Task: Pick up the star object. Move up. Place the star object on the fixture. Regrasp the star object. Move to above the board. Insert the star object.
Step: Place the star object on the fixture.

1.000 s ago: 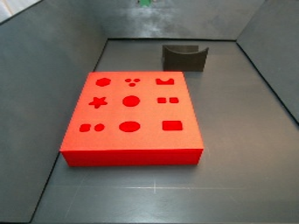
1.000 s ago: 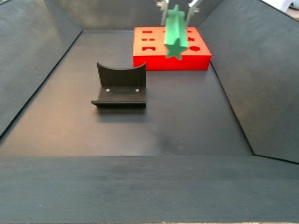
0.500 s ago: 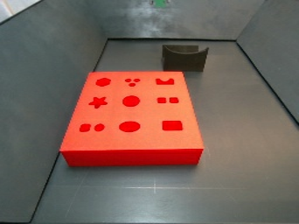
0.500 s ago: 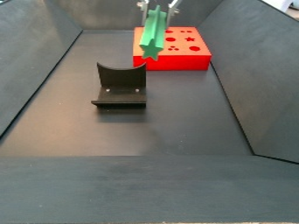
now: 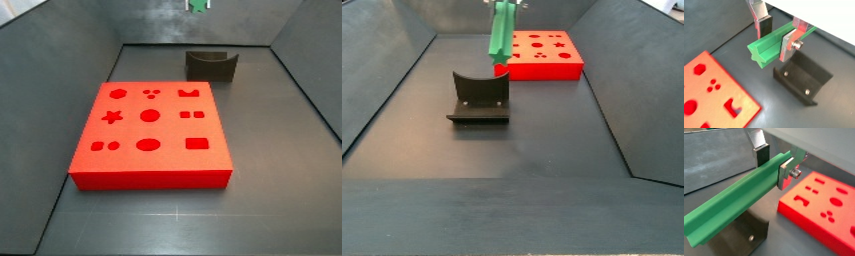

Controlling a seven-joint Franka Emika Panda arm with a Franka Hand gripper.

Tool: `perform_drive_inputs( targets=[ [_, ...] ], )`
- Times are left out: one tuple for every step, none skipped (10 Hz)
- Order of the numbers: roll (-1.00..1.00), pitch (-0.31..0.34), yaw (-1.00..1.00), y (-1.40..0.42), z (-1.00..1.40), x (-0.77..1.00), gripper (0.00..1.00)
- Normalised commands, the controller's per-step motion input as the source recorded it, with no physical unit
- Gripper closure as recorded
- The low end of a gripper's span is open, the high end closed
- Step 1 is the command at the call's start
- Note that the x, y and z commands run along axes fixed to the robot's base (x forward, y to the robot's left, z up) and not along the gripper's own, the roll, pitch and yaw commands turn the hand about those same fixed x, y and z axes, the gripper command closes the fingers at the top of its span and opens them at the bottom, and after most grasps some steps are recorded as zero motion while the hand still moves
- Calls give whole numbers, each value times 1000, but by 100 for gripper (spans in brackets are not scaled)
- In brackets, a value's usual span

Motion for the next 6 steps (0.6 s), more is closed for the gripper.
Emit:
perform_drive_inputs(
  targets=[
    [-1000,178,8,-35,-19,752,100],
    [-1000,182,-6,-3,-18,660,100],
    [-1000,185,-20,14,-17,567,100],
    [-1000,189,-43,29,-19,445,100],
    [-1000,192,-61,33,-20,357,100],
    [-1000,197,-92,38,-21,240,100]
  ],
)
